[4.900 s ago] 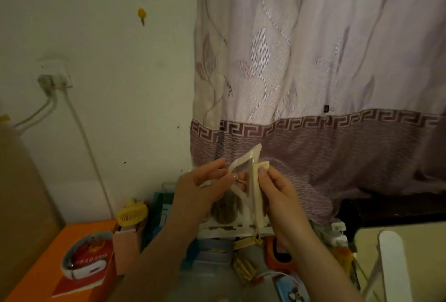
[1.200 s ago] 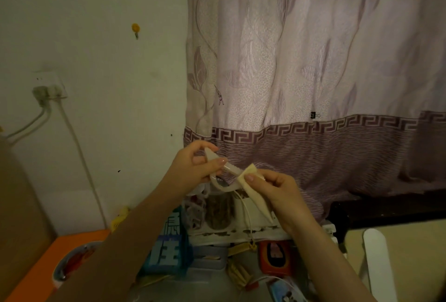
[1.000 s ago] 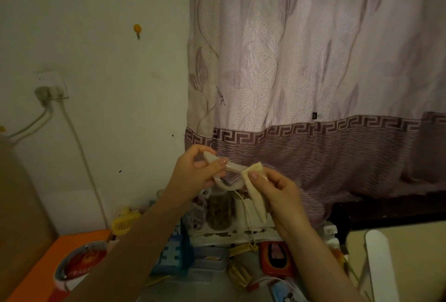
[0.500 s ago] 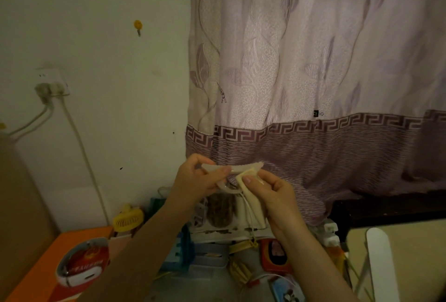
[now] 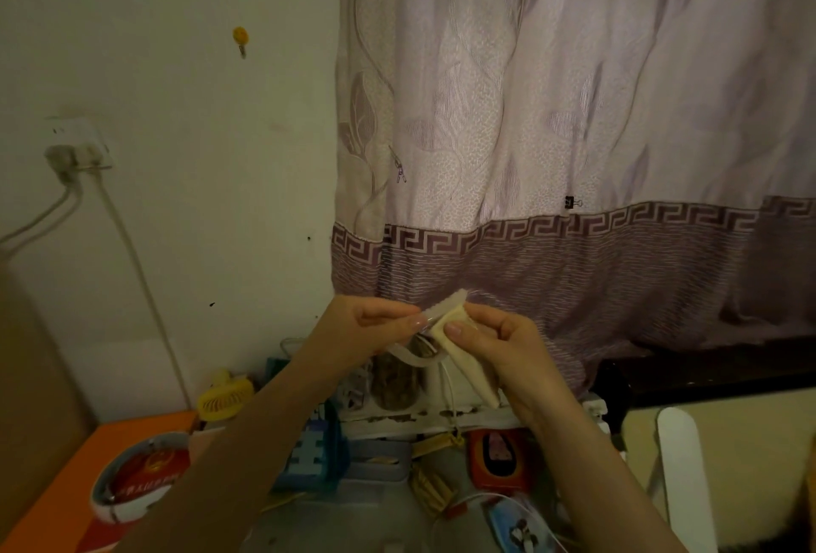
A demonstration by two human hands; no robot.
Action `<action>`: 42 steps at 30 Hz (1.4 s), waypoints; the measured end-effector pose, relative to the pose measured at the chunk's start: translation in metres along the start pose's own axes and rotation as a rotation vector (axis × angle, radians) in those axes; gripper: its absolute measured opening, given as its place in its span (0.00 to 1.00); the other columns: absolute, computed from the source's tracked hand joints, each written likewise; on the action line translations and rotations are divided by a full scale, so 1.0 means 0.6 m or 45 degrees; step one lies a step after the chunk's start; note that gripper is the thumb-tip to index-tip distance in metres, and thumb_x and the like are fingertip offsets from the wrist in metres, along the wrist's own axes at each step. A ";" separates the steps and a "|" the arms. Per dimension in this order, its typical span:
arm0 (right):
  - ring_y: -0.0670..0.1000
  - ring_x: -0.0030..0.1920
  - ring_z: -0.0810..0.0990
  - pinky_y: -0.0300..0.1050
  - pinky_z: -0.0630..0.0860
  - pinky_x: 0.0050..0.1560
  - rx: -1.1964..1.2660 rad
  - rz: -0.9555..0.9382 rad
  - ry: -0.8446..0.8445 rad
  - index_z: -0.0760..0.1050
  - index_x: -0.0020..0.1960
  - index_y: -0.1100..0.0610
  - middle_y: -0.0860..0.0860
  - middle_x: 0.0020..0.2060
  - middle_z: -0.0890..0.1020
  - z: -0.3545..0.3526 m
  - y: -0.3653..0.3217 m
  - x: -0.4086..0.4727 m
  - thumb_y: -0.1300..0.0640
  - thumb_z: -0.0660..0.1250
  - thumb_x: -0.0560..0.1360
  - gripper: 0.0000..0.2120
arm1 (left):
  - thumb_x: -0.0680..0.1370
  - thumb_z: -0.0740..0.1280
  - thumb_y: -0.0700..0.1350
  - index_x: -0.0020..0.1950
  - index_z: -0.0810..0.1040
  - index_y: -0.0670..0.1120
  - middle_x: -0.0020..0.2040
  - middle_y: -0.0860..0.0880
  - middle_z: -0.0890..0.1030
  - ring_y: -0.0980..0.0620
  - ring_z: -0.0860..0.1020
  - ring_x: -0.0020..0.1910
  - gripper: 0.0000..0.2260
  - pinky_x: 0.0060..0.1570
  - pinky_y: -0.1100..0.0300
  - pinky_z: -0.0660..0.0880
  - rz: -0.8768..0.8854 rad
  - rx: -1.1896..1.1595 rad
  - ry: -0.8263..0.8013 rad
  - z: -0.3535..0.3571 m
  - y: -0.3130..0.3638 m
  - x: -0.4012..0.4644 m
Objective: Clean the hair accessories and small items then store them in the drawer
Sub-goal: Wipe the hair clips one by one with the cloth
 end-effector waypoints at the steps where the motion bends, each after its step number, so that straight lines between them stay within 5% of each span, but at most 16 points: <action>1: 0.49 0.42 0.85 0.36 0.78 0.39 -0.003 0.003 0.003 0.79 0.57 0.63 0.55 0.44 0.86 0.000 0.000 0.000 0.62 0.72 0.67 0.19 | 0.68 0.72 0.45 0.49 0.84 0.46 0.42 0.47 0.86 0.50 0.84 0.43 0.11 0.43 0.61 0.80 0.018 0.005 -0.013 0.002 0.001 -0.001; 8: 0.49 0.39 0.83 0.39 0.79 0.40 -0.028 -0.021 0.023 0.81 0.54 0.60 0.55 0.42 0.86 -0.003 0.001 0.004 0.57 0.70 0.69 0.15 | 0.67 0.72 0.48 0.53 0.83 0.45 0.45 0.45 0.85 0.48 0.83 0.46 0.16 0.47 0.54 0.81 -0.007 0.012 -0.005 -0.002 -0.013 0.002; 14: 0.48 0.37 0.83 0.38 0.79 0.38 -0.061 -0.049 0.104 0.82 0.51 0.61 0.54 0.38 0.85 -0.007 -0.005 0.009 0.58 0.69 0.71 0.11 | 0.71 0.71 0.44 0.52 0.83 0.45 0.43 0.46 0.85 0.49 0.84 0.43 0.11 0.41 0.59 0.81 -0.009 -0.028 0.016 -0.003 -0.020 -0.001; 22: 0.46 0.28 0.80 0.37 0.76 0.30 0.025 -0.081 0.316 0.80 0.45 0.61 0.51 0.29 0.81 -0.035 -0.005 0.002 0.66 0.71 0.71 0.04 | 0.71 0.72 0.42 0.50 0.83 0.45 0.39 0.47 0.85 0.51 0.84 0.39 0.09 0.37 0.62 0.80 -0.036 -0.187 0.297 -0.025 -0.039 -0.007; 28: 0.49 0.31 0.81 0.40 0.79 0.32 0.184 -0.022 0.392 0.79 0.44 0.62 0.54 0.32 0.83 -0.027 0.027 -0.009 0.66 0.72 0.69 0.05 | 0.69 0.74 0.42 0.47 0.83 0.46 0.42 0.45 0.85 0.49 0.83 0.41 0.08 0.39 0.59 0.81 -0.074 -0.238 0.486 -0.029 -0.047 -0.012; 33: 0.53 0.40 0.84 0.47 0.82 0.44 0.176 -0.045 0.454 0.81 0.49 0.60 0.56 0.40 0.85 -0.017 0.039 -0.019 0.65 0.73 0.69 0.10 | 0.68 0.75 0.41 0.47 0.83 0.47 0.40 0.51 0.85 0.54 0.83 0.38 0.08 0.39 0.61 0.81 -0.044 -0.265 0.551 -0.018 -0.035 -0.021; 37: 0.54 0.41 0.84 0.46 0.82 0.42 0.118 -0.064 0.476 0.82 0.49 0.61 0.56 0.40 0.85 -0.011 0.037 -0.025 0.62 0.72 0.71 0.07 | 0.67 0.76 0.42 0.47 0.82 0.49 0.40 0.54 0.83 0.58 0.82 0.38 0.10 0.38 0.59 0.81 -0.002 -0.192 0.602 -0.014 -0.023 -0.029; 42: 0.55 0.41 0.85 0.48 0.82 0.44 0.040 -0.056 0.515 0.83 0.46 0.60 0.55 0.38 0.86 -0.014 0.035 -0.029 0.60 0.71 0.73 0.05 | 0.67 0.77 0.41 0.47 0.81 0.51 0.38 0.56 0.82 0.67 0.80 0.35 0.12 0.32 0.73 0.74 0.067 -0.135 0.570 -0.002 -0.012 -0.036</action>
Point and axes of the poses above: each hand's wrist, its own x-axis towards the middle knuckle, its own z-axis out of the palm, y = z × x, the point moved 9 cm from there along x, towards the middle knuckle
